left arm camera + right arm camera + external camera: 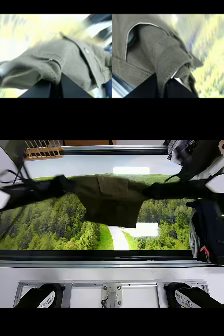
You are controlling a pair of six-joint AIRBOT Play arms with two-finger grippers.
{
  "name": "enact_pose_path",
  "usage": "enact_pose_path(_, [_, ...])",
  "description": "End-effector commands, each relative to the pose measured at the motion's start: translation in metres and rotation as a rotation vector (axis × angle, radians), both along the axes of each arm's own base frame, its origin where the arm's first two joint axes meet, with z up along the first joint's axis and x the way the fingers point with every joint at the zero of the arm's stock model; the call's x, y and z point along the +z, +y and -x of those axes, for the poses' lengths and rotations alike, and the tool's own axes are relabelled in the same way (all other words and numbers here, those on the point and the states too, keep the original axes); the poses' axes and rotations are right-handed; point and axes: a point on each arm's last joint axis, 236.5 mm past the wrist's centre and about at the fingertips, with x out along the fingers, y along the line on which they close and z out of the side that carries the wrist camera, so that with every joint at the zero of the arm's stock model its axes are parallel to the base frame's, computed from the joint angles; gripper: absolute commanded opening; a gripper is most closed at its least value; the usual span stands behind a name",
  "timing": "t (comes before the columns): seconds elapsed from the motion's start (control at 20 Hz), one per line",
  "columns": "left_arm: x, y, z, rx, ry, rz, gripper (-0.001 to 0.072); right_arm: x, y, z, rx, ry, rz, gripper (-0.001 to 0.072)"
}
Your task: Fold the clothes and pants, and hang the long-sleeved shirts on hangers.
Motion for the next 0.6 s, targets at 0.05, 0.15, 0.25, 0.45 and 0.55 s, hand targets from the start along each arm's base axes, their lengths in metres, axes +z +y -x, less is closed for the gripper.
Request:
enact_pose_path(0.05, [0.159,-0.004,0.108,-0.048,-0.399,0.065,0.0025,0.131,-0.008,0.089,-0.034,-0.244,-0.037,0.0043])
enact_pose_path(0.15, [0.186,-0.006,0.150,-0.067,-0.456,0.127,0.0025,0.151,-0.008,0.124,-0.048,-0.268,-0.069,0.0043])
enact_pose_path(0.25, [0.190,-0.003,0.176,-0.067,-0.451,0.185,0.0025,0.157,-0.010,0.151,-0.074,-0.233,-0.104,0.0043])
enact_pose_path(0.45, [0.139,0.002,0.158,-0.002,-0.291,0.219,0.0025,0.126,-0.014,0.163,-0.151,0.009,-0.143,0.0043])
enact_pose_path(0.55, [0.084,0.002,0.122,0.039,-0.148,0.167,0.0025,0.083,-0.014,0.152,-0.150,0.172,-0.101,0.0043])
